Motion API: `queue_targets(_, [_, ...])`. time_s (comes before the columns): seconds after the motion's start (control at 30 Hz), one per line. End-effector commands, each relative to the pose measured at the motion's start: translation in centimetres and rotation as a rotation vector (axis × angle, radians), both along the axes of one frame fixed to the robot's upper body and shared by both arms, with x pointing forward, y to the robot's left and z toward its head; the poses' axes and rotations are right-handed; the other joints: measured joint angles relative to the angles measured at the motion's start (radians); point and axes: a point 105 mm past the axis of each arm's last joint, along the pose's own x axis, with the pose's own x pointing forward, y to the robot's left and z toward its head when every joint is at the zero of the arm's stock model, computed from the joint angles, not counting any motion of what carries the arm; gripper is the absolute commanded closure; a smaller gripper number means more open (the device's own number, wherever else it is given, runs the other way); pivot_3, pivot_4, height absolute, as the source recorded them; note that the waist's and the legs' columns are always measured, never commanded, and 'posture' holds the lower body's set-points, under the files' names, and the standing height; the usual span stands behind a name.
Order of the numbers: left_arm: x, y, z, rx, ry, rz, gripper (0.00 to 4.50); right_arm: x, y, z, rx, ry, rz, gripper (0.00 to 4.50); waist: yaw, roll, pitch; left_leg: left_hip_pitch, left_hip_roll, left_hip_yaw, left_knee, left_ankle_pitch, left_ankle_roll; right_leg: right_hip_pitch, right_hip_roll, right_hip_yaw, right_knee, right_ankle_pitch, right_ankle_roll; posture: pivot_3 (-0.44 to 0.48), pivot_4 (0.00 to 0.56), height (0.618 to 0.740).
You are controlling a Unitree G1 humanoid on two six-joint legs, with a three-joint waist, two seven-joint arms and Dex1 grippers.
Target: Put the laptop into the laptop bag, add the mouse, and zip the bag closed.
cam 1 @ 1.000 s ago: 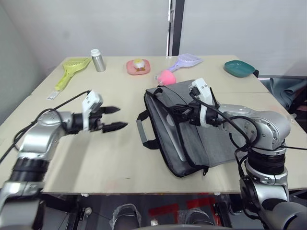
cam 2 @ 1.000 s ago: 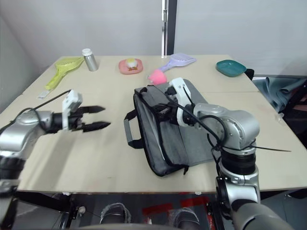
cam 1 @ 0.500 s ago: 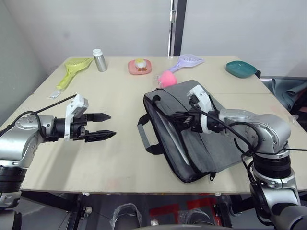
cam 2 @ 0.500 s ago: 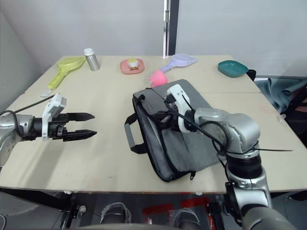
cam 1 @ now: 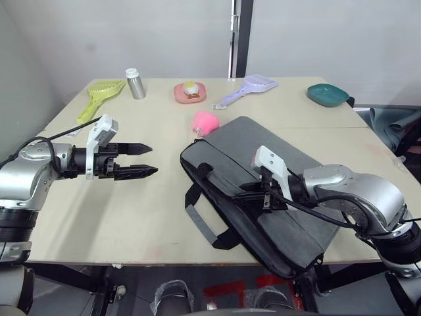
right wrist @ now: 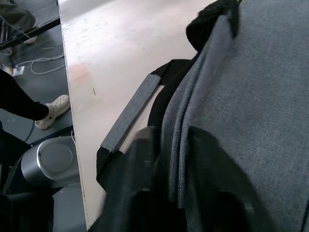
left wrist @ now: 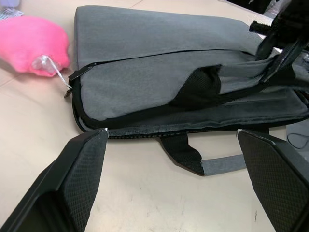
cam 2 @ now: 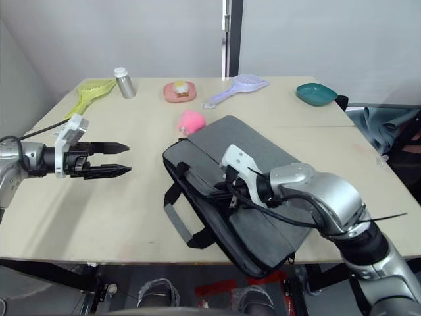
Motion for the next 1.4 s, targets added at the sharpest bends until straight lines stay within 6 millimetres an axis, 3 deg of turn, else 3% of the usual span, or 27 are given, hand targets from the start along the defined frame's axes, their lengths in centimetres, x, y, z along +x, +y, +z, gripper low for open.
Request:
queue_targets(0.03, [0.4, -0.2, 1.3, 0.016, -0.066, -0.015, 0.00, -0.6, -0.7, 1.9, 0.047, -0.021, 0.041, 1.77, 0.004, 0.000, 0.000, 0.000, 0.000, 0.000, 0.000, 0.000, 0.000, 0.000, 0.000, 0.000, 0.000, 0.000, 0.000, 0.000, 0.150, 0.740])
queue_targets(0.2, [0.5, -0.2, 1.6, 0.060, -0.134, -0.058, 0.00, -3.2, -4.5, 4.5, 0.080, -0.040, 0.019, 0.04, 0.018, 0.000, 0.000, -0.001, 0.000, 0.000, 0.000, -0.001, 0.003, 0.000, -0.001, 0.000, -0.001, 0.000, 0.000, 0.000, 0.150, 0.740])
queue_targets(0.37, [1.8, -0.1, -0.6, 0.179, -0.238, -0.141, 0.00, -3.1, -10.7, 6.7, 0.074, -0.161, -0.301, 0.04, 0.030, -0.001, 0.000, -0.001, 0.000, 0.000, 0.000, -0.003, 0.006, 0.000, -0.001, 0.001, -0.002, 0.000, 0.000, 0.000, 0.150, 0.740])
queue_targets(0.47, [3.2, 0.1, -2.6, 0.288, -0.313, -0.192, 0.00, -3.8, -12.8, 7.3, 0.074, -0.203, -0.411, 0.04, 0.038, -0.001, -0.001, 0.001, 0.000, 0.000, 0.001, -0.004, 0.008, 0.003, -0.001, 0.001, -0.001, 0.000, 0.000, 0.000, 0.150, 0.740])
queue_targets(0.53, [5.5, -1.1, -3.1, 0.296, -0.382, -0.187, 0.00, -5.2, -14.1, 7.0, 0.063, -0.222, -0.489, 0.04, 0.045, -0.002, -0.001, 0.001, 0.000, 0.000, 0.004, -0.003, 0.009, 0.003, -0.001, 0.001, -0.001, 0.000, 0.000, 0.000, 0.150, 0.740])
queue_targets(0.63, [7.6, -3.1, -3.3, 0.288, -0.418, -0.199, 0.00, -6.9, -14.4, 6.4, 0.061, -0.224, -0.548, 0.04, 0.066, -0.003, -0.001, 0.000, -0.001, -0.001, 0.006, -0.003, 0.011, 0.004, -0.003, 0.000, -0.001, 0.000, 0.001, 0.000, 0.150, 0.740])
queue_targets(0.87, [9.1, -7.2, -4.8, 0.316, -0.404, -0.265, 0.00, -9.3, -13.5, 4.3, 0.061, -0.185, -0.633, 0.04, 0.054, -0.003, -0.001, 0.000, -0.002, 0.000, 0.005, -0.004, 0.013, 0.005, -0.005, 0.001, -0.003, 0.001, 0.003, 0.000, 0.150, 0.740])
queue_targets(1.13, [9.8, -9.1, -6.1, 0.349, -0.380, -0.251, 0.00, -9.8, -13.3, 4.7, 0.088, -0.208, -0.686, 0.04, 0.052, -0.004, -0.001, 0.000, -0.002, -0.001, 0.005, -0.004, 0.013, 0.005, -0.008, 0.000, -0.004, 0.000, 0.004, 0.000, 0.150, 0.740])
queue_targets(1.23, [10.1, -9.3, -6.3, 0.323, -0.356, -0.214, 0.83, -9.9, -13.0, 4.5, 0.091, -0.197, -0.690, 0.00, 0.055, -0.004, -0.001, 0.000, -0.003, -0.001, 0.004, -0.004, 0.013, 0.007, -0.010, -0.001, -0.007, 0.000, 0.004, 0.000, 0.150, 0.740])
queue_targets(1.4, [9.9, -9.2, -6.5, 0.303, -0.321, -0.209, 2.66, -10.0, -12.9, 4.3, 0.092, -0.179, -0.695, 0.00, 0.054, -0.004, -0.001, -0.001, -0.003, -0.001, 0.000, -0.004, 0.013, 0.007, -0.009, -0.002, -0.012, 0.001, 0.005, 0.000, 0.150, 0.740])
